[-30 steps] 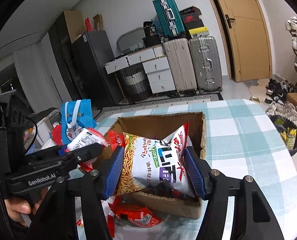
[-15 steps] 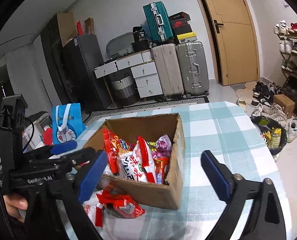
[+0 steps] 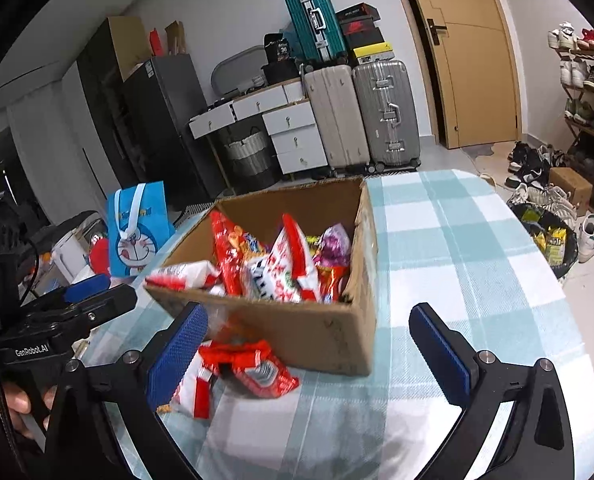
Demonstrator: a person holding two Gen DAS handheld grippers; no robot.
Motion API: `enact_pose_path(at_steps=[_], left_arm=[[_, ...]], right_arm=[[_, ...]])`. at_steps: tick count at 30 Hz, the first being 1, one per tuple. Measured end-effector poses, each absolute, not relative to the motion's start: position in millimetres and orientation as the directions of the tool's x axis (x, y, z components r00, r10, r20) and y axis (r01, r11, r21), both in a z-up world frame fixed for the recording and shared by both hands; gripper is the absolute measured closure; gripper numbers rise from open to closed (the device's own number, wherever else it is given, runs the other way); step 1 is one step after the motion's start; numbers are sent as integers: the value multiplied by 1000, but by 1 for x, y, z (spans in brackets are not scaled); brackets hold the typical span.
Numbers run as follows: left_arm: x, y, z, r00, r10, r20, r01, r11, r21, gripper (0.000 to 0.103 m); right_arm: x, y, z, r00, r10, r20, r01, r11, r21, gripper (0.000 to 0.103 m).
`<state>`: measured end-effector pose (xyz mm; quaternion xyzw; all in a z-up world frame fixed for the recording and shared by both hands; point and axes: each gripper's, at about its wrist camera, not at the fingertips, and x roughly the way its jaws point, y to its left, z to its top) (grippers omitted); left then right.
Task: Organize snacks
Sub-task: 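Withdraw both tools from the box toward the last snacks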
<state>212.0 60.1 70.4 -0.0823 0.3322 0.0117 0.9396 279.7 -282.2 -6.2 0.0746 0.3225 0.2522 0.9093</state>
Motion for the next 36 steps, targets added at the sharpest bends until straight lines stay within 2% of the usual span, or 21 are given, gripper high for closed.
enact_pose_path(at_steps=[16, 36], left_arm=[[168, 50, 50, 755, 8, -655, -130, 982, -139, 1], [171, 52, 13, 696, -16, -718, -135, 979, -152, 1]], right_arm=[[248, -286, -22, 628, 515, -583, -426, 855, 297, 1], [244, -260, -45, 549, 525, -650, -484, 834, 264, 1]])
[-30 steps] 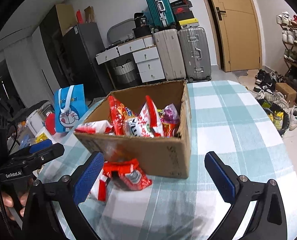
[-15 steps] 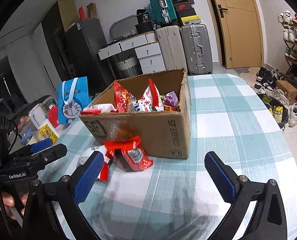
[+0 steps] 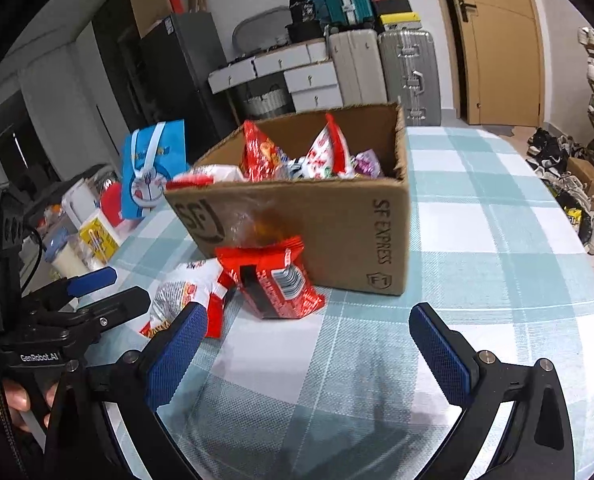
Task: Organize snacks
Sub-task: 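Withdraw both tools from the box toward the last snacks, then grasp the red chip bag with the right gripper while the left grasps the white chip bag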
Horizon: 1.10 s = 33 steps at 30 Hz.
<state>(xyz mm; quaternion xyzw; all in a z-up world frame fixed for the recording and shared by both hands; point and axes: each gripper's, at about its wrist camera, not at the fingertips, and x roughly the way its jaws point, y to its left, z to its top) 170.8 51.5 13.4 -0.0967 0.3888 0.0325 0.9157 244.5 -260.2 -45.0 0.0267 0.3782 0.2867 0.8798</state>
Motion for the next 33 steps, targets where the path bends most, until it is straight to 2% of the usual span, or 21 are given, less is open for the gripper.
enact_pose_path(at_steps=[8, 12, 21, 28, 33], left_arm=[[177, 61, 3, 682, -13, -731, -152, 976, -159, 1], [180, 64, 1, 681, -20, -732, -150, 974, -167, 1], [183, 69, -2, 677, -13, -735, -151, 976, -156, 1], [181, 74, -2, 681, 2, -732, -164, 975, -150, 1], [180, 74, 0, 687, 4, -726, -159, 976, -146, 1]], right_arm=[[261, -237, -63, 465, 522, -715, -496, 823, 278, 2], [262, -221, -66, 470, 495, -730, -524, 823, 221, 13], [263, -195, -73, 482, 456, -748, -547, 824, 150, 23], [267, -182, -72, 479, 470, -742, -563, 812, 151, 23], [269, -175, -73, 487, 470, -736, -552, 819, 158, 34]])
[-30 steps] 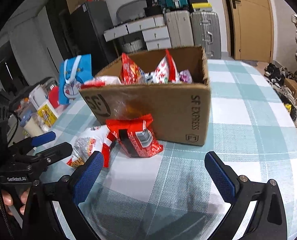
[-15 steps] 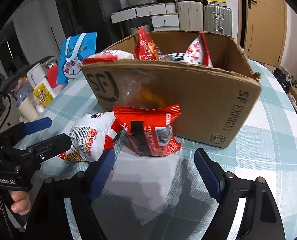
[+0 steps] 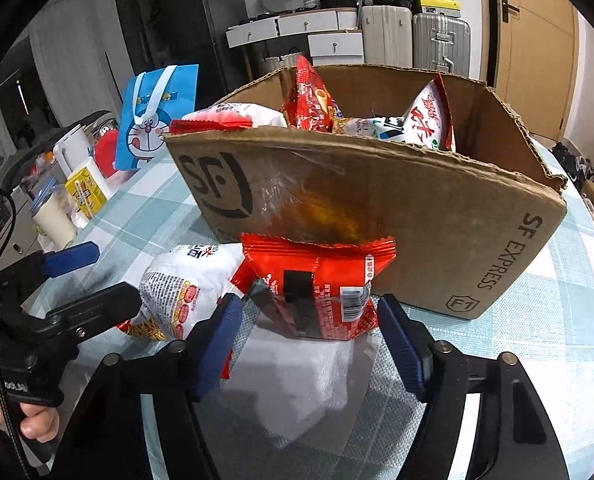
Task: Organize snacks
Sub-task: 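Grasp the red chip bag with the right gripper while the left grasps the white chip bag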
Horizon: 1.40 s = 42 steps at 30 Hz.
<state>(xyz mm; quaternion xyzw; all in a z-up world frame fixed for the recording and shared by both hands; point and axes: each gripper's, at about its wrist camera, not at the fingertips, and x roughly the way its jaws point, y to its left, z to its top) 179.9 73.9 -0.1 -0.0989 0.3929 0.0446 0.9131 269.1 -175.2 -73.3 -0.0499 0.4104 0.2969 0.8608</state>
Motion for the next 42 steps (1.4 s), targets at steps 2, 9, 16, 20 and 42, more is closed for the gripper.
enact_pose_path(at_steps=[2, 9, 16, 20, 42], left_arm=[[180, 73, 1, 692, -2, -722, -155, 976, -151, 1], [185, 67, 1, 683, -23, -730, -140, 977, -162, 1], [191, 60, -4, 658, -101, -746, -110, 967, -229, 1], [201, 57, -9, 636, -120, -762, -120, 960, -252, 1], [234, 43, -30, 562, -167, -810, -122, 952, -281, 31]], right_arm=[[270, -176, -75, 487, 471, -735, -547, 821, 164, 37], [271, -186, -74, 481, 483, -732, -540, 821, 187, 57], [256, -201, -66, 483, 519, -705, -550, 807, 217, 57], [243, -217, -60, 496, 541, -679, -548, 802, 238, 57], [221, -276, -52, 572, 537, -620, -486, 831, 272, 57]])
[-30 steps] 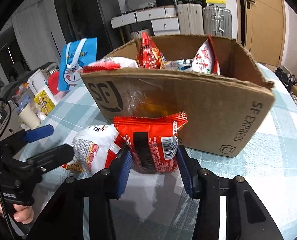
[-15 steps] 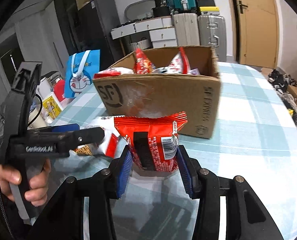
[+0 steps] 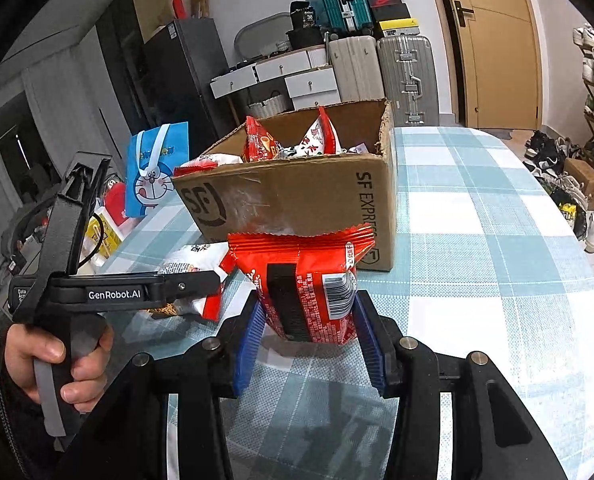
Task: Organize snacks
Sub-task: 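Grasp the red chip bag with the right gripper while the left grasps the white chip bag, then carry both held bags over the cardboard box and open both grippers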
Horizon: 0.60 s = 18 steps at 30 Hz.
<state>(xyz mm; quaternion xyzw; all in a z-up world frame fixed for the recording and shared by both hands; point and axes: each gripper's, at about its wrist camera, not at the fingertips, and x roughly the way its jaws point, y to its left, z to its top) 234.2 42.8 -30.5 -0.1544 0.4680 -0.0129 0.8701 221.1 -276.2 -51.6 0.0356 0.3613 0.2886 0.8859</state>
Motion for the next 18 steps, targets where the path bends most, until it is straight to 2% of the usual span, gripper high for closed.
enact_pose_path(at_steps=[3, 5, 18], left_arm=[[233, 43, -29, 565, -182, -805, -99, 953, -285, 42], [231, 42, -27, 571, -182, -800, -89, 956, -281, 44], [208, 37, -1, 632, -185, -752, -39, 962, -269, 45]], right_arm=[[222, -276, -52, 570, 541, -618, -488, 829, 274, 58], [222, -276, -51, 572, 541, -617, -488, 829, 274, 58], [218, -278, -44, 588, 548, -594, -492, 826, 275, 57]])
